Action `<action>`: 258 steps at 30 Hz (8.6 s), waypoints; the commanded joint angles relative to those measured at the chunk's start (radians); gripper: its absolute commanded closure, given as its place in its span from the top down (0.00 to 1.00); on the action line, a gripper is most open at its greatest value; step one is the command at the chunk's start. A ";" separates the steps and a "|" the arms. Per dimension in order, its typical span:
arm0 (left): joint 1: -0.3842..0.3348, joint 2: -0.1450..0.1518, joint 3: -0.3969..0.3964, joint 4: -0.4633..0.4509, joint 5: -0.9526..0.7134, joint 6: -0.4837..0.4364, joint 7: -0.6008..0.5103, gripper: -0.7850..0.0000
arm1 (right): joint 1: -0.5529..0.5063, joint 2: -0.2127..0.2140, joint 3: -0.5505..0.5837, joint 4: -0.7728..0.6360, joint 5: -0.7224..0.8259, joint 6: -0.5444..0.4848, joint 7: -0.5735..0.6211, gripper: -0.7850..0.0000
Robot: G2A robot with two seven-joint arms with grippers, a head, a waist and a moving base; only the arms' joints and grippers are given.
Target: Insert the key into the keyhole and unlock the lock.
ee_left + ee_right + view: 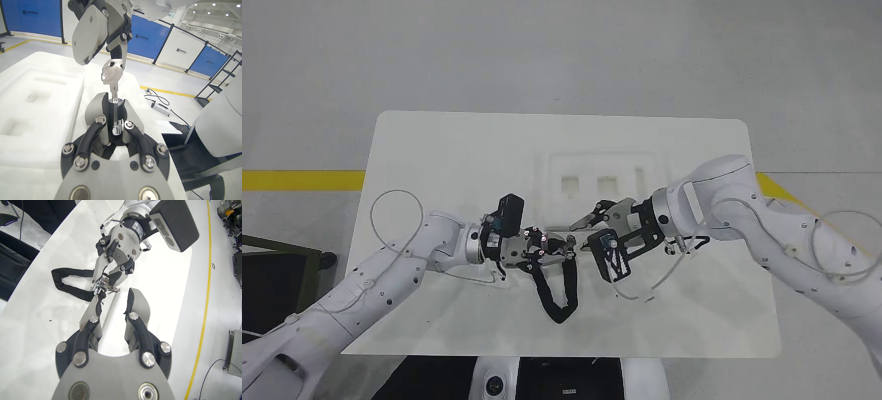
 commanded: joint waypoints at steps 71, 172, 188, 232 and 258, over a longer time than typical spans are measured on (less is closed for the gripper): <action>0.017 -0.011 -0.048 -0.022 -0.026 0.000 -0.116 0.00 | 0.078 -0.050 -0.120 -0.034 0.887 0.445 0.718 0.00; 0.327 0.031 -0.557 -0.298 -0.100 0.055 -0.475 0.00 | -0.259 -0.167 0.083 0.158 0.592 0.412 0.489 0.00; 0.409 0.045 -0.664 -0.209 -0.051 0.163 -0.574 0.00 | -0.327 -0.152 0.184 0.130 0.554 0.624 0.613 0.12; 0.374 0.026 -0.771 -0.143 0.107 0.317 -0.530 1.00 | -0.705 -0.055 0.642 -0.081 0.351 0.436 0.324 1.00; 0.414 0.045 -0.969 -0.064 0.157 0.279 -0.304 1.00 | -0.962 -0.027 0.991 -0.120 0.151 0.658 0.160 1.00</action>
